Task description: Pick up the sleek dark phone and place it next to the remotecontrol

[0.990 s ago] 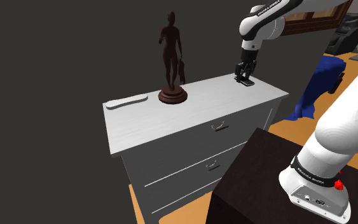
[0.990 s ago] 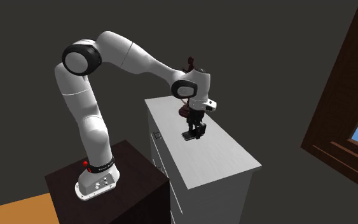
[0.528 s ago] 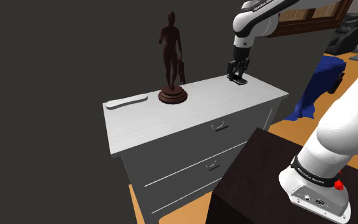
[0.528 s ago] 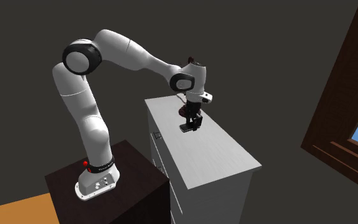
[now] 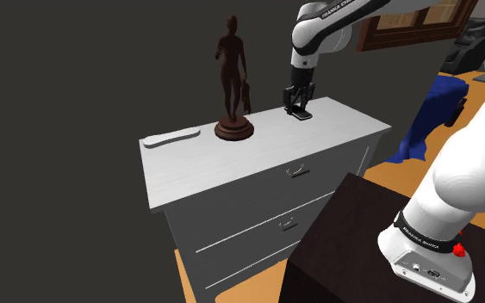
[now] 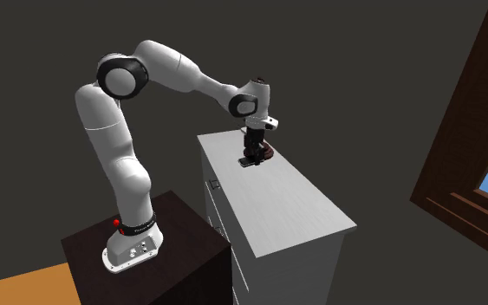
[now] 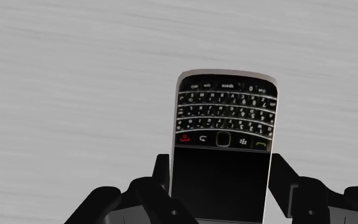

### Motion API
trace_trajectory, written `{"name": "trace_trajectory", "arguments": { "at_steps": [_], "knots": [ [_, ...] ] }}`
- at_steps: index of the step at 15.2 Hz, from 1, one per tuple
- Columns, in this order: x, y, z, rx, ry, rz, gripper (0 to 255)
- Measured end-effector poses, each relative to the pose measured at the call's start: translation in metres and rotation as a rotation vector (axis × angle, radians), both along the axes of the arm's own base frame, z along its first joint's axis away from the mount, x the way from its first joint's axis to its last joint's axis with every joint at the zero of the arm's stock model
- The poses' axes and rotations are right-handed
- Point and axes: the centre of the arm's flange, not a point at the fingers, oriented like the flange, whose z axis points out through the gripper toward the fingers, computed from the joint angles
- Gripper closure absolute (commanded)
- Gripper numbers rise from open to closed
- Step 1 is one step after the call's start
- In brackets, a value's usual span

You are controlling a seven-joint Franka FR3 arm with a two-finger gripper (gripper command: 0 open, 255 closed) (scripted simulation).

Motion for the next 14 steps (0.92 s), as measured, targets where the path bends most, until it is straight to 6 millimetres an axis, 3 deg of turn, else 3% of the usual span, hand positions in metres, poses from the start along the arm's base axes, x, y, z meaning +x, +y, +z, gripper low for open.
{"name": "trace_trajectory", "arguments": {
  "at_steps": [14],
  "knots": [
    [0.085,0.163,0.003,0.0,0.0,-0.001,255]
  ]
}}
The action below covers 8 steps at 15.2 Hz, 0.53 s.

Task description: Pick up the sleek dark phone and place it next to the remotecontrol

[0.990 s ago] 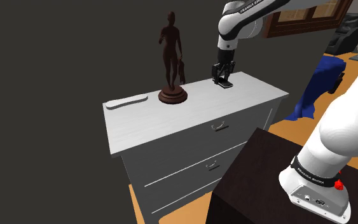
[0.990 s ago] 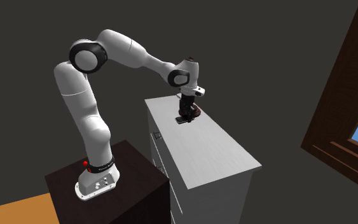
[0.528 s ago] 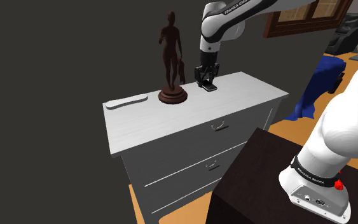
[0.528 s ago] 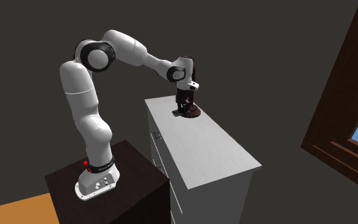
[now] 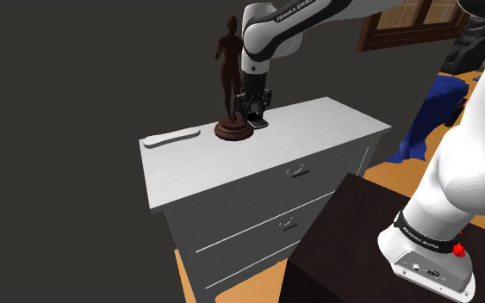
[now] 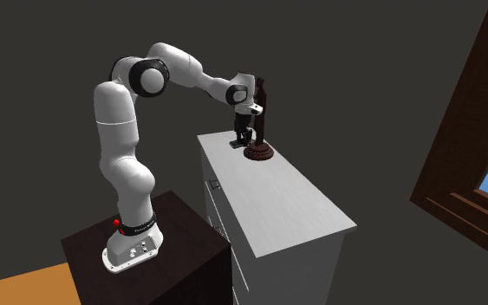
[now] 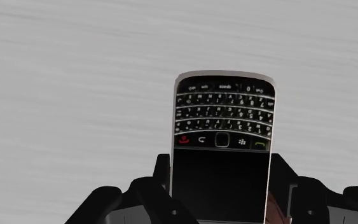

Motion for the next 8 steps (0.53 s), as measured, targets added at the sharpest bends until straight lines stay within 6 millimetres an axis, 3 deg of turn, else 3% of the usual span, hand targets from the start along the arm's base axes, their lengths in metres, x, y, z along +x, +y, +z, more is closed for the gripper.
{"name": "trace_trajectory", "arguments": {
  "at_steps": [8],
  "knots": [
    [0.049,0.089,0.013,0.003,-0.033,-0.004,255]
  ]
}}
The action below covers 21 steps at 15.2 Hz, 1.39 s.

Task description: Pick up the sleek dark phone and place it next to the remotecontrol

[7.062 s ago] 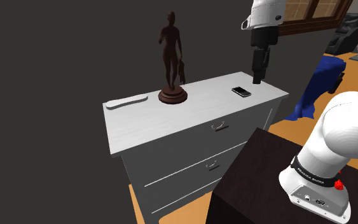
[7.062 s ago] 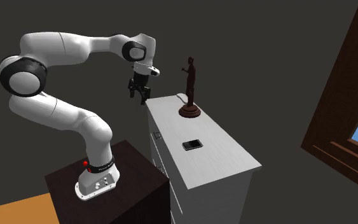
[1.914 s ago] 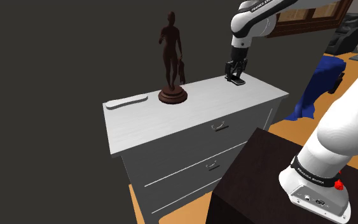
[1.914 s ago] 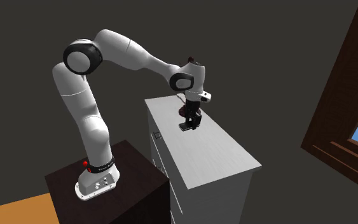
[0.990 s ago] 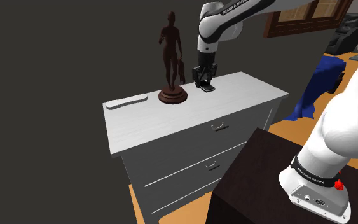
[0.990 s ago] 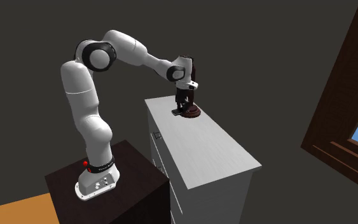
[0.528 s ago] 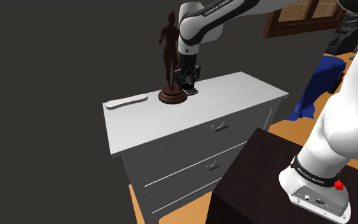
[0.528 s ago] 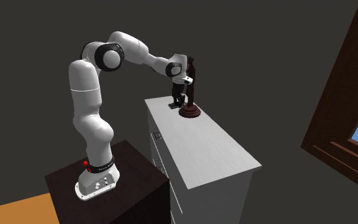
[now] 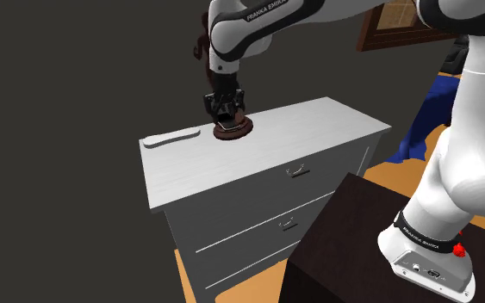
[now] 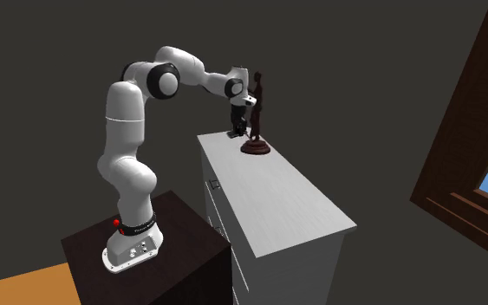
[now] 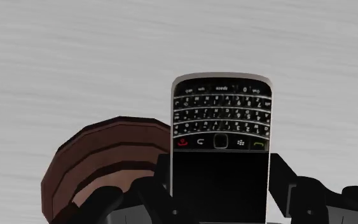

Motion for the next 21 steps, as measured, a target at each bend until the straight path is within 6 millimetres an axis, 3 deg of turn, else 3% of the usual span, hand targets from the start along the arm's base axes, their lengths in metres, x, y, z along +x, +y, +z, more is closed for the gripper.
{"name": "trace_trajectory", "arguments": {
  "at_steps": [5,7,15,21],
  "knots": [
    [0.033,0.063,0.003,0.004,-0.005,0.006,255],
    [0.046,0.083,-0.008,0.0,0.02,0.005,255],
    [0.093,0.178,-0.013,-0.002,0.032,0.004,255],
    [0.099,0.185,-0.04,-0.003,0.033,0.003,255]
  ]
}}
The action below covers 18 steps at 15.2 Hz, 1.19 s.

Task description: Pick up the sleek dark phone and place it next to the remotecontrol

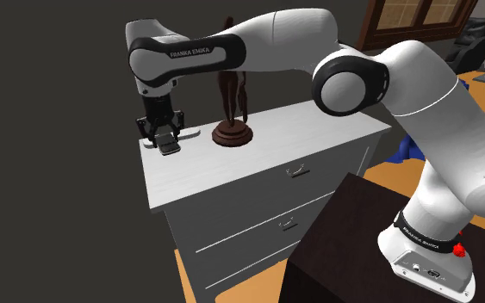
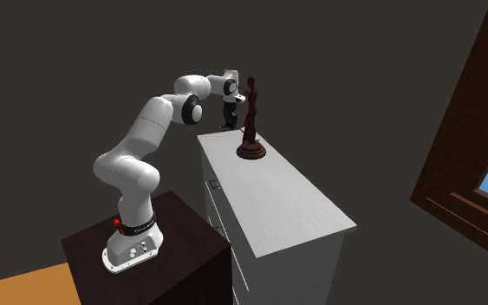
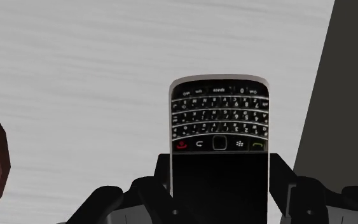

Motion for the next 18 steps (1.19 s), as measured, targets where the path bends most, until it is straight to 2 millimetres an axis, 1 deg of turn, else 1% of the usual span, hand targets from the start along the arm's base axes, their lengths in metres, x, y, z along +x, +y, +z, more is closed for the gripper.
{"name": "trace_trajectory", "arguments": {
  "at_steps": [8,10,15,16,18],
  "knots": [
    [0.0,0.0,-0.044,0.0,0.0,0.0,255],
    [0.0,0.0,-0.049,0.0,0.0,0.0,255],
    [0.0,0.0,-0.05,0.0,-0.001,0.0,255],
    [0.0,0.0,-0.05,0.0,-0.001,0.0,0],
    [0.0,0.0,-0.05,0.0,-0.001,0.0,0]
  ]
}}
